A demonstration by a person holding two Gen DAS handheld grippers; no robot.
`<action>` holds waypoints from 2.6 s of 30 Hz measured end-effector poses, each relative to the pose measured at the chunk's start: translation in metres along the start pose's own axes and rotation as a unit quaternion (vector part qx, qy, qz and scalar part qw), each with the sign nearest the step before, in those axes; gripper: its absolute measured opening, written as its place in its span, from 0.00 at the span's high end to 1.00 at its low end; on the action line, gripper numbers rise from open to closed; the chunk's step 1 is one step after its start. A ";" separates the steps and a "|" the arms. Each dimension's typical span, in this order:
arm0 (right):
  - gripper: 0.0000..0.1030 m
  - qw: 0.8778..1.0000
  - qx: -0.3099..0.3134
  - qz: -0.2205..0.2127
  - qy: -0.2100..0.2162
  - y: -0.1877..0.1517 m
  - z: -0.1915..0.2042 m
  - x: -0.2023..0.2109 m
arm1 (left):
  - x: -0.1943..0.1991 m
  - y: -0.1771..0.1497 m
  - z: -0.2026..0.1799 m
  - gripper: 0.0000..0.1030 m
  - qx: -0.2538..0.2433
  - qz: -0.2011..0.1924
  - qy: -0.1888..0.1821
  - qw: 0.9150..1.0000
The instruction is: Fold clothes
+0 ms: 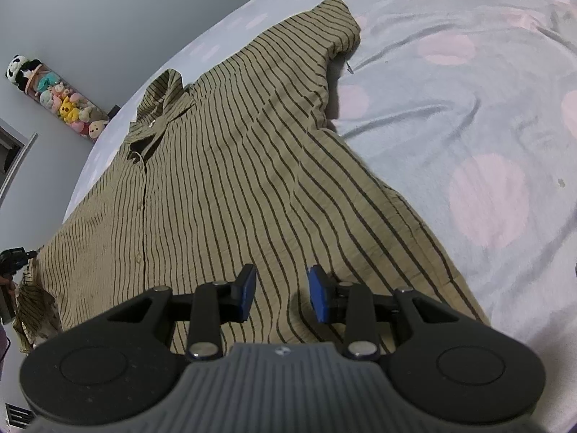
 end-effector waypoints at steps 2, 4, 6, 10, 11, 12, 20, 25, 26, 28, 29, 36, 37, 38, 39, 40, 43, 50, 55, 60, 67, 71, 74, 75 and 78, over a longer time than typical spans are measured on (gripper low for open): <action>0.65 1.000 0.001 0.003 -0.003 0.001 0.000 -0.002 | 0.008 0.006 -0.004 0.99 -0.004 -0.021 -0.008 1.000; 0.65 1.000 -0.001 0.005 -0.004 0.001 0.000 -0.003 | 0.020 0.015 -0.012 0.99 -0.016 -0.040 -0.023 0.999; 0.65 1.000 0.001 0.007 -0.003 0.001 0.000 -0.004 | 0.035 0.026 -0.022 0.99 -0.031 -0.057 -0.040 0.997; 0.65 1.000 0.004 0.009 -0.001 0.001 0.001 -0.004 | 0.064 0.048 -0.055 0.99 -0.069 -0.090 -0.084 0.990; 0.65 1.000 0.003 0.010 0.000 0.002 0.000 -0.004 | 0.068 0.052 -0.067 0.99 -0.078 -0.094 -0.097 0.988; 0.65 1.000 0.002 0.010 0.001 0.002 0.000 -0.004 | 0.073 0.055 -0.079 0.99 -0.088 -0.099 -0.110 0.985; 0.65 1.000 -0.009 0.012 0.015 0.002 -0.005 -0.002 | 0.061 0.037 -0.184 0.97 -0.143 -0.083 -0.189 0.968; 0.65 1.000 -0.015 0.013 0.020 0.002 -0.007 -0.002 | 0.046 0.018 -0.211 0.75 -0.160 -0.057 -0.220 0.960; 0.65 1.000 -0.016 0.013 0.021 0.003 -0.008 -0.002 | 0.047 0.015 -0.209 0.75 -0.160 -0.059 -0.222 0.960; 0.65 0.999 -0.017 0.015 0.022 0.003 -0.008 -0.003 | 0.049 0.012 -0.198 0.75 -0.146 -0.062 -0.217 0.963; 0.65 0.999 -0.017 0.016 0.022 0.003 -0.008 -0.004 | 0.050 0.009 -0.190 0.75 -0.138 -0.060 -0.209 0.966; 0.65 1.000 -0.009 0.021 0.009 0.004 -0.006 -0.005 | 0.060 -0.038 -0.137 0.74 -0.108 -0.030 -0.130 0.985; 0.65 1.000 -0.008 0.022 0.004 0.004 -0.005 -0.005 | 0.062 -0.048 -0.132 0.74 -0.102 -0.024 -0.122 0.987; 0.64 1.000 0.004 0.023 -0.003 0.004 -0.001 -0.006 | 0.063 -0.058 -0.128 0.74 -0.092 -0.016 -0.118 0.989; 0.64 0.999 0.019 0.025 -0.010 0.004 0.004 -0.008 | 0.064 -0.067 -0.125 0.74 -0.081 -0.008 -0.114 0.990; 0.64 0.999 0.034 0.027 -0.018 0.004 0.009 -0.009 | 0.063 -0.075 -0.123 0.74 -0.072 -0.001 -0.111 0.991; 0.64 0.995 0.089 0.025 -0.028 0.004 0.034 -0.016 | 0.061 -0.097 -0.120 0.74 -0.058 0.009 -0.094 0.994; 0.64 0.973 0.228 0.030 0.016 0.000 0.133 -0.051 | 0.057 -0.118 -0.117 0.74 -0.067 0.005 -0.067 0.995; 0.64 0.940 0.337 0.039 0.028 -0.020 0.213 -0.097 | 0.053 -0.118 -0.106 0.74 -0.073 0.005 -0.055 0.996; 0.64 0.900 0.431 0.054 0.041 -0.048 0.290 -0.143 | 0.045 -0.117 -0.097 0.74 -0.094 0.031 -0.057 0.993; 0.64 0.821 0.565 0.060 0.055 -0.089 0.365 -0.189 | 0.036 -0.115 -0.093 0.74 -0.096 0.044 -0.071 0.992; 0.65 0.774 0.628 0.053 0.059 -0.109 0.389 -0.205 | 0.033 -0.107 -0.095 0.74 -0.100 0.044 -0.065 0.992; 0.65 0.755 0.651 0.036 0.066 -0.116 0.403 -0.215 | 0.034 -0.098 -0.092 0.74 -0.089 0.030 -0.064 0.994; 0.65 0.751 0.656 0.031 0.069 -0.118 0.408 -0.218 | 0.034 -0.097 -0.092 0.74 -0.086 0.026 -0.061 0.994; 0.66 0.740 0.667 0.020 0.077 -0.120 0.420 -0.227 | 0.032 -0.096 -0.089 0.74 -0.079 0.017 -0.057 0.995</action>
Point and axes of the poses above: each gripper's, at about its wrist camera, not at the fingertips, and x roughly against the way its jaws point, z to its left, y to its top, the point moved 3 cm from there along -x, roughly the way its jaws point, and after that the axes turned 9 degrees about -x, right-handed, at the moved point
